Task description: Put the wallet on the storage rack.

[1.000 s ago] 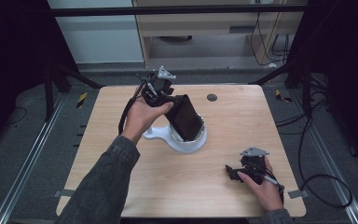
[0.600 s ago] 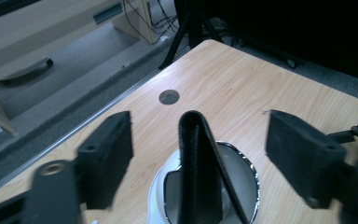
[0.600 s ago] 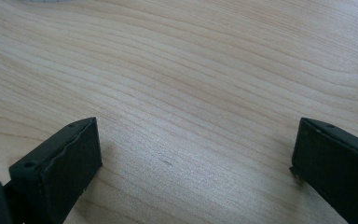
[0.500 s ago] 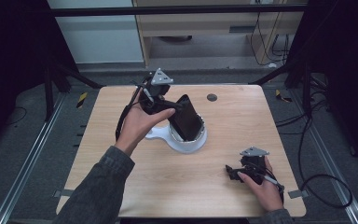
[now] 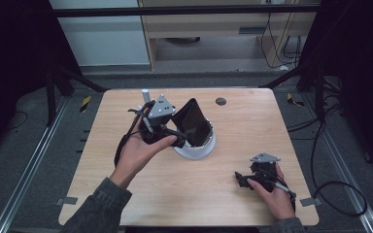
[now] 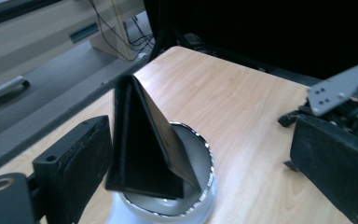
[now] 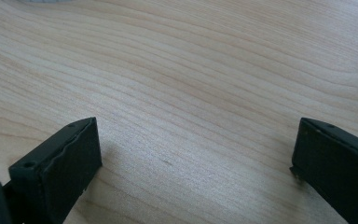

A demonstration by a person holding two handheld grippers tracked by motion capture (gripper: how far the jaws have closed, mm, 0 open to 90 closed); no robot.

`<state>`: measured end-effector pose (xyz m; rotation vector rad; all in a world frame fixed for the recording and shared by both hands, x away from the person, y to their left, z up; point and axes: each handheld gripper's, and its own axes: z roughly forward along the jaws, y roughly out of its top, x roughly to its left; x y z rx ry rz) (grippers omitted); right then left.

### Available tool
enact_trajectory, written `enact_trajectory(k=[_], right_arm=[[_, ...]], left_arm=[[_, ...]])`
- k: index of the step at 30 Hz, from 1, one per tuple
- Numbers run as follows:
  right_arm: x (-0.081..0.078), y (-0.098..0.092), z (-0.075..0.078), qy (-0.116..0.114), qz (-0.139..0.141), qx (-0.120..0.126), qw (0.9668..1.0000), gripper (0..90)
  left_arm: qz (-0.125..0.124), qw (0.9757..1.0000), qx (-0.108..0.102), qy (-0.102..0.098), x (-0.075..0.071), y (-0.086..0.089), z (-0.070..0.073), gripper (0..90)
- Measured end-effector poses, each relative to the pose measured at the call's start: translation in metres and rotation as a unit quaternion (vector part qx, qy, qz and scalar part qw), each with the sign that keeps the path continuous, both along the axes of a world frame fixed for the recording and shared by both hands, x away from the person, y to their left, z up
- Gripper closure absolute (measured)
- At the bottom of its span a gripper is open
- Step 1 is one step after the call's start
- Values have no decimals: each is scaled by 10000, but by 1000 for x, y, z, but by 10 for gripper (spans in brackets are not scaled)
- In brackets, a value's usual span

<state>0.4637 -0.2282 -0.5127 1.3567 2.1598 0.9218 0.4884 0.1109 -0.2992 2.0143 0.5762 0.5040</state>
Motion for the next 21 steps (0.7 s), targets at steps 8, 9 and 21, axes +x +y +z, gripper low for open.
enact_trajectory(k=[8, 9, 21], right_arm=[[0, 0, 0, -4, -9, 0, 10000, 14], [0, 0, 0, -4, -9, 0, 10000, 14], [0, 0, 0, -4, -8, 0, 10000, 14]], left_arm=[[-70, 9997, 185, 158, -16, 6, -29, 33], [-98, 9996, 188, 184, -19, 7, -33, 33], [-43, 9985, 386, 394, -37, 23, -74, 39]])
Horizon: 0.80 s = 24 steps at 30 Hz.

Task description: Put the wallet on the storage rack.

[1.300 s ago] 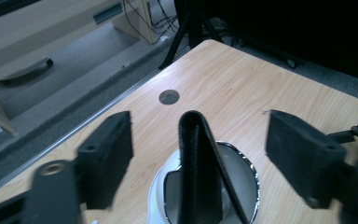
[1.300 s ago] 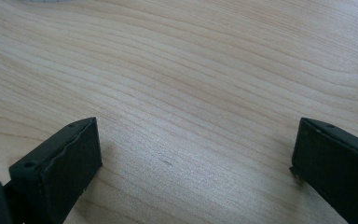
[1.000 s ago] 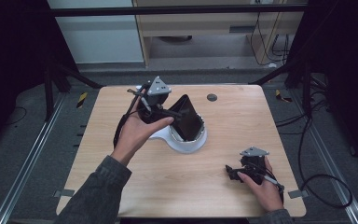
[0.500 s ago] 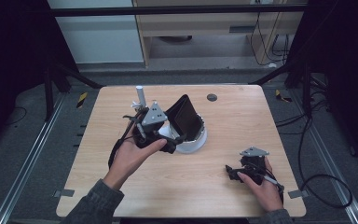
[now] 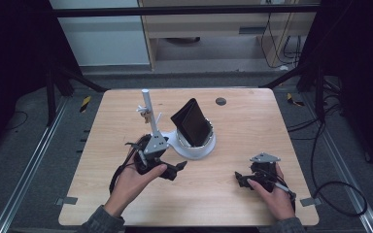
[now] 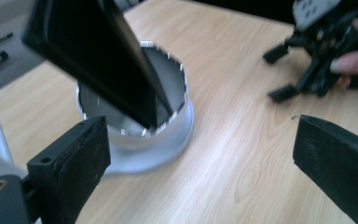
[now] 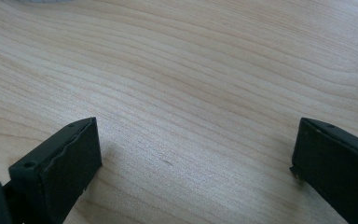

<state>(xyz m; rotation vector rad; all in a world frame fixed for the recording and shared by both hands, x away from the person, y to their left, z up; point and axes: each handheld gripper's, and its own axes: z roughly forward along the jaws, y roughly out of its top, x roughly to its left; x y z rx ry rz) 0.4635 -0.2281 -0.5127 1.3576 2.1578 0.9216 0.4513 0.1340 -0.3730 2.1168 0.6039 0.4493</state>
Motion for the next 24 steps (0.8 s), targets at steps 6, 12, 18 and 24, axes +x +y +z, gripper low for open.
enact_trajectory(k=[6, 12, 18, 24], right_arm=[[0, 0, 0, 0, -2, 1, 10000, 14], [0, 0, 0, 7, -5, 0, 10000, 13], [0, 0, 0, 8, -8, 5, 10000, 13], [0, 0, 0, 1, -17, 0, 10000, 13]], left_arm=[[159, 9997, 73, 175, 0, 15, -24, 43], [377, 9986, 119, 348, 4, 31, -44, 48], [571, 9973, 58, 464, 7, 47, -57, 49], [940, 9940, -135, 534, 13, 72, -73, 51]])
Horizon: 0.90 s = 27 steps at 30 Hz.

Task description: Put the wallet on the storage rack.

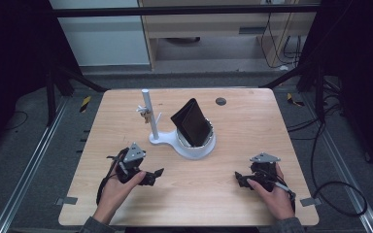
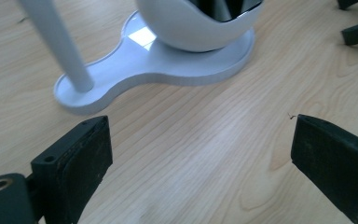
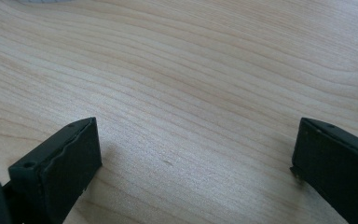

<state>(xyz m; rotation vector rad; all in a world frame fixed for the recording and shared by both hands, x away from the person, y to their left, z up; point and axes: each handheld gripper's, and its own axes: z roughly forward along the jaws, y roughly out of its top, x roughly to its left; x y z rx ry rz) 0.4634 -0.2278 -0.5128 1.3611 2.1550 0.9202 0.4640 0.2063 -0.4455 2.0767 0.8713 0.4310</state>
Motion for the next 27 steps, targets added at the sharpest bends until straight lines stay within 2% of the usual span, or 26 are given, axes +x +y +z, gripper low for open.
enact_trajectory(k=[4, 9, 13, 24, 27], right_arm=[[0, 0, 0, -1, -3, 1, 10000, 13], [0, 0, 0, -2, -15, 0, 10000, 13], [0, 0, 0, -2, -16, -1, 10000, 12], [0, 0, 0, 1, -23, 4, 10000, 12], [0, 0, 0, 3, -25, 4, 10000, 11]], left_arm=[[290, 9995, 47, 90, 5, 20, -11, 52], [561, 9980, 245, 136, 9, 42, -20, 52], [721, 9959, 519, 186, 10, 53, -27, 52], [1079, 9916, 669, 261, 20, 77, -38, 52], [1132, 9912, 605, 308, 22, 81, -39, 52]])
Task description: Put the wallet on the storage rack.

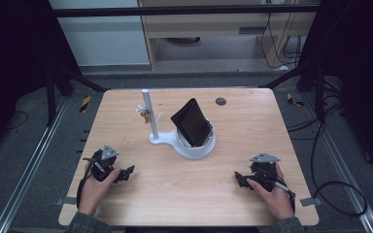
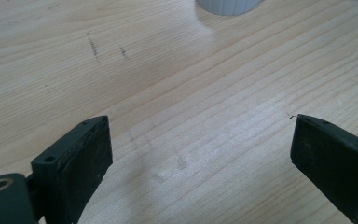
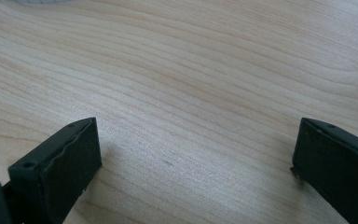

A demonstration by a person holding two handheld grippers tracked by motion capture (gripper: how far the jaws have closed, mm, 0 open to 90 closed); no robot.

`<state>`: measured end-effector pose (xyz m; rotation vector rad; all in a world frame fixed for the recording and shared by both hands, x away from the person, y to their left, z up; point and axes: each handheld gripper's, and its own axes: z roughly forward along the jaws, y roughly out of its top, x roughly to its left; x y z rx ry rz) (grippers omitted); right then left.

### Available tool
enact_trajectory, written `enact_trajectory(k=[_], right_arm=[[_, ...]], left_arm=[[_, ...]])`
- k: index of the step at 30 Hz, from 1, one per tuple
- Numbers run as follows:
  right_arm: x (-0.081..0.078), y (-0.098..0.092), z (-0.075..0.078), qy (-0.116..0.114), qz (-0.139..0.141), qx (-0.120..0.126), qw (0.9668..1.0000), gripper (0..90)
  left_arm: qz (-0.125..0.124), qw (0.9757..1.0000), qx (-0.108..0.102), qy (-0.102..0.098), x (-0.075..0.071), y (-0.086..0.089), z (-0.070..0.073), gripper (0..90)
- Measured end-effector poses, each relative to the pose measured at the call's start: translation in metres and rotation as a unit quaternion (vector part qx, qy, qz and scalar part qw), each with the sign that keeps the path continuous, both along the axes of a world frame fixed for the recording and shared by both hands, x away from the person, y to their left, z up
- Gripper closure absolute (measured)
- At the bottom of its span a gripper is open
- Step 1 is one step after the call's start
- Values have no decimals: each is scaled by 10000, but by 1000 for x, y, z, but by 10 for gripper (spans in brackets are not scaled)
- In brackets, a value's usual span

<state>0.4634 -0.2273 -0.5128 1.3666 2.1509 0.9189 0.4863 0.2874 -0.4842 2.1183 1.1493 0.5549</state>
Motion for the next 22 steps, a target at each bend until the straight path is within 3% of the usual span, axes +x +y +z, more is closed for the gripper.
enact_trajectory(k=[4, 14, 16, 18, 22], right_arm=[[0, 0, 0, 15, -17, 19, 10000, 10], [0, 1, 0, 46, -42, 53, 10000, 9], [0, 1, 0, -1, -26, -2, 10000, 9], [0, 1, 0, -3, -28, -3, 10000, 9], [0, 1, 0, 28, -31, 30, 10000, 8]], left_arm=[[47, 10000, 50, 24, 4, 3, -3, 52], [178, 9993, 151, 305, 16, 8, -15, 52], [185, 9991, 32, 384, 18, 8, -18, 26], [170, 9996, -95, 180, 16, 9, -23, 0], [172, 9997, -120, 142, 16, 10, -24, 0]])
